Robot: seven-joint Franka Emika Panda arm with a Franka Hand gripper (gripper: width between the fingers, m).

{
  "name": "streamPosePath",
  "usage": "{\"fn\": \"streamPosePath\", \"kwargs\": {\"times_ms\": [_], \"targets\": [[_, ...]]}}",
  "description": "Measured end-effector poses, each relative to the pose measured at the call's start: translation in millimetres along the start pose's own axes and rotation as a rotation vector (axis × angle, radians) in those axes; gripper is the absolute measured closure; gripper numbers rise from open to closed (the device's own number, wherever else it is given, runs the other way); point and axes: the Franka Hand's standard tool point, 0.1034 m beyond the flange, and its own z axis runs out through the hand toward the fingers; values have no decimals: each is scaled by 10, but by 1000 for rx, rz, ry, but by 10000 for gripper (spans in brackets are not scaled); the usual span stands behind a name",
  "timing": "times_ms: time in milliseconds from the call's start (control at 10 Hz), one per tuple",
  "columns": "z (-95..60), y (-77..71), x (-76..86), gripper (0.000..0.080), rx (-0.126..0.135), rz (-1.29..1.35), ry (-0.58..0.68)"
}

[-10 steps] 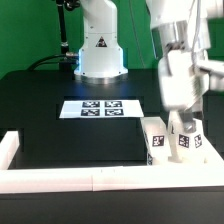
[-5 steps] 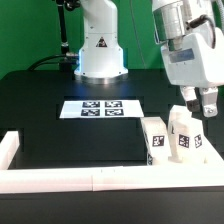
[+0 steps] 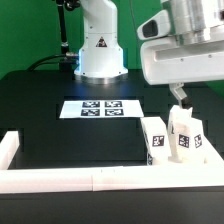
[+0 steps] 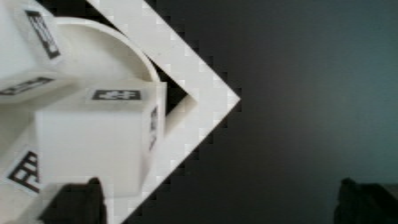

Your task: Assemble stool

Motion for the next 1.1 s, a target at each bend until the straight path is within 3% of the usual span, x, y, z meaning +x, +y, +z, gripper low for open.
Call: {"fn": "streamPosePath", "kwargs": {"times_ms": [300, 400, 600, 700, 800, 900, 1100], "targets": [[0, 36, 45, 150, -12, -192, 10], [16, 67, 58, 150, -40, -375, 15], [180, 185, 38, 150, -127, -758, -23], [254, 185, 45, 150, -157, -881, -44], [193, 129, 135, 150, -144, -923, -14], [200, 171, 147, 150, -158, -996, -21], [207, 181, 152, 150, -159, -990, -21]]}}
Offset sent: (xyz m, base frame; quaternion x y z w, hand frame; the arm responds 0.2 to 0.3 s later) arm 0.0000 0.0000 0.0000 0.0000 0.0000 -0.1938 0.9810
